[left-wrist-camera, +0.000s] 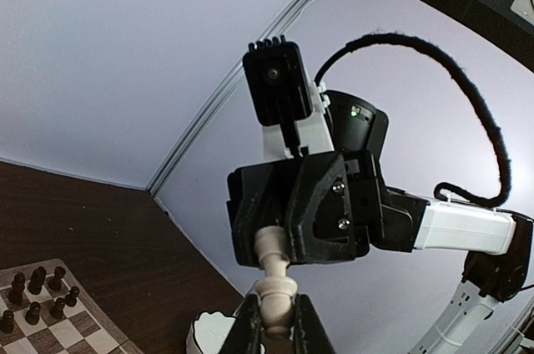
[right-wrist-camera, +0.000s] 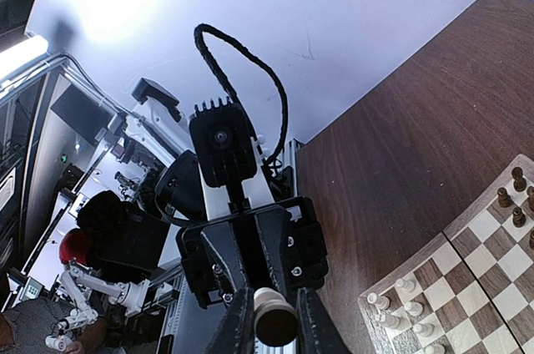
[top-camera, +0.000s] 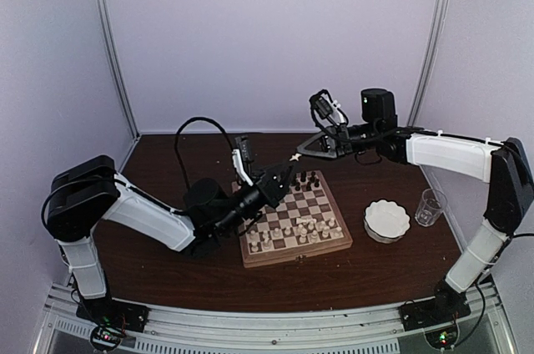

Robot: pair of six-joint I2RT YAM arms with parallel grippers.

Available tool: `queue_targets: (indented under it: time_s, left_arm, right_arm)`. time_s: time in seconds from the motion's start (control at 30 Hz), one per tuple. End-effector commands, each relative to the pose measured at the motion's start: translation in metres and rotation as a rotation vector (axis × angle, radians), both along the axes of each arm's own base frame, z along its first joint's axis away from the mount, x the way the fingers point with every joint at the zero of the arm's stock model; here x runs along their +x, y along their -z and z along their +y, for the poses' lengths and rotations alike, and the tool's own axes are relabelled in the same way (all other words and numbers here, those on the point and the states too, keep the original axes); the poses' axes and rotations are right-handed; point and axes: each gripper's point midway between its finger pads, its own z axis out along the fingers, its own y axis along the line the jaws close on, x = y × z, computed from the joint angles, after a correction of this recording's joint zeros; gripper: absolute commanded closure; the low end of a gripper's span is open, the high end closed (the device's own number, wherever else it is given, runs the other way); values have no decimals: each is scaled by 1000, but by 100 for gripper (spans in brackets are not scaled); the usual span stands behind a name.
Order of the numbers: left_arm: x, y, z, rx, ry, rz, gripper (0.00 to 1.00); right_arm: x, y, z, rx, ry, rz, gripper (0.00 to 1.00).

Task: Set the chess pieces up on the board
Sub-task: Pass from the right arm to the left

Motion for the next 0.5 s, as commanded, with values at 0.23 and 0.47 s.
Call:
queue_targets:
  time_s: [0.23,0.47]
  left_arm:
    - [13,-15,30,-2,35,5,98]
    - [1,0,25,411,139,18,99]
  right_arm:
    - [15,-41,-48,21,85,-145,47]
    - [32,-39,-123,-98,283,-304,43]
